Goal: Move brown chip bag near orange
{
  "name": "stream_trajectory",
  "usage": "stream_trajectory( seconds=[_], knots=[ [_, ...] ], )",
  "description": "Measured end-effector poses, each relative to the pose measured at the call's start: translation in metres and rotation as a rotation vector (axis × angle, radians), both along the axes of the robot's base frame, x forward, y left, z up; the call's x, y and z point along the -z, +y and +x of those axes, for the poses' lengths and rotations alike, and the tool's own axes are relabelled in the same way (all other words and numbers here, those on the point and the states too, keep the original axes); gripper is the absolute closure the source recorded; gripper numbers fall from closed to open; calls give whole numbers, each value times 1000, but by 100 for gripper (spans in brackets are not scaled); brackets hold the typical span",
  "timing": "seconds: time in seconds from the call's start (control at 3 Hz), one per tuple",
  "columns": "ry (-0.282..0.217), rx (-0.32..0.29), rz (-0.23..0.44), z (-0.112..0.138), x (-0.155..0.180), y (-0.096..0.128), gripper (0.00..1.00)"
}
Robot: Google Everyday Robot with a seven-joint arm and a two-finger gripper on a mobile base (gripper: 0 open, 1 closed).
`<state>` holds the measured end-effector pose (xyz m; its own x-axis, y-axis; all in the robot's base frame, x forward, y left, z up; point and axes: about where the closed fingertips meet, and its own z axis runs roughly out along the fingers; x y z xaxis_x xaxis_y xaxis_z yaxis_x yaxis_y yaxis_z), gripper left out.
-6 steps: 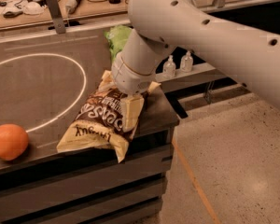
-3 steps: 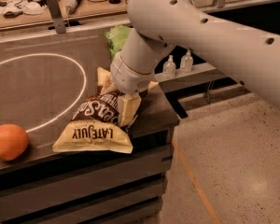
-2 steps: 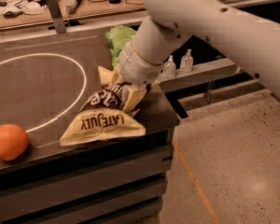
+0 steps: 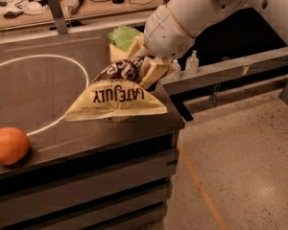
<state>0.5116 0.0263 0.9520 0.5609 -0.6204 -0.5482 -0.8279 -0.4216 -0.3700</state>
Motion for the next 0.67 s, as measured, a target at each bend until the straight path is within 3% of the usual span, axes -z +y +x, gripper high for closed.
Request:
stream_trajectory(
  seconds=[0.33, 0.67],
  knots=[
    [-51, -23, -4, -9, -14, 16, 100],
    [-147, -28, -44, -20, -13, 38, 100]
  ],
)
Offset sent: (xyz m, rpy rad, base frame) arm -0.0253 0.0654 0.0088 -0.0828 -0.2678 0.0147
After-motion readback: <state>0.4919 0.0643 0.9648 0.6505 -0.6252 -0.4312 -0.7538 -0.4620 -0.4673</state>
